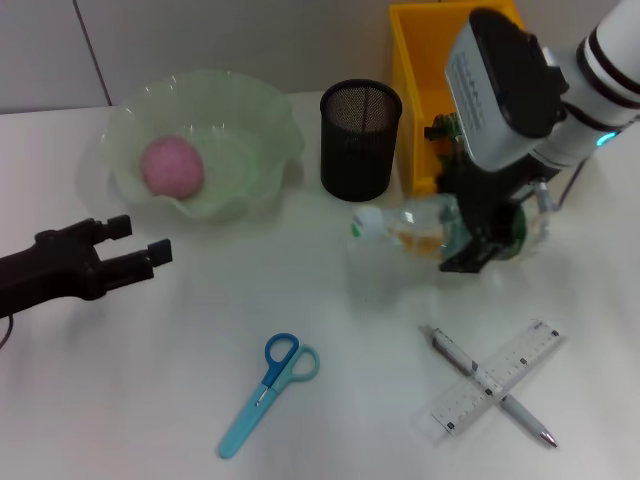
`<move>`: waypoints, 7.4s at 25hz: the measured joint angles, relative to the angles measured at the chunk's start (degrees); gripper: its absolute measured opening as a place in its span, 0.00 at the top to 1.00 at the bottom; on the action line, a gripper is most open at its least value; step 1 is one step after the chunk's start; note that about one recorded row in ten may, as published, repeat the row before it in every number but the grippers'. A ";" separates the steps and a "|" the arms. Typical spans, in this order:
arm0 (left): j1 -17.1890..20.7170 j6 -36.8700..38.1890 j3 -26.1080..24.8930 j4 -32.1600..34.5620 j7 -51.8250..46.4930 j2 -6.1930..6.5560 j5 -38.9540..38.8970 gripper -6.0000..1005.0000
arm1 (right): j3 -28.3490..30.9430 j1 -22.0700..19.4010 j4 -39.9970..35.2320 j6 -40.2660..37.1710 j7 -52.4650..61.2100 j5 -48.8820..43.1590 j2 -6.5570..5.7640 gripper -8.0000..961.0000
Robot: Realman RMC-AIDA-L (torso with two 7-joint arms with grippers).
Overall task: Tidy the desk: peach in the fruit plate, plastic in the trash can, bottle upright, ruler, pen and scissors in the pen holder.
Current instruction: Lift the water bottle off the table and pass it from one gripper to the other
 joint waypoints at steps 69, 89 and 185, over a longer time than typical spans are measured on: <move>-2.73 17.90 -3.57 -14.84 18.37 -1.73 -17.50 0.23 | -9.70 -6.60 31.32 13.77 -19.16 67.02 1.08 0.20; -3.42 17.88 -2.03 -16.97 21.46 -1.69 -17.30 0.23 | -10.52 -6.72 31.76 14.20 -19.90 67.18 1.17 0.20; -4.42 17.47 -1.93 -17.06 21.34 -1.44 -17.26 0.56 | -12.04 -7.42 28.84 16.00 -20.61 66.76 1.01 0.14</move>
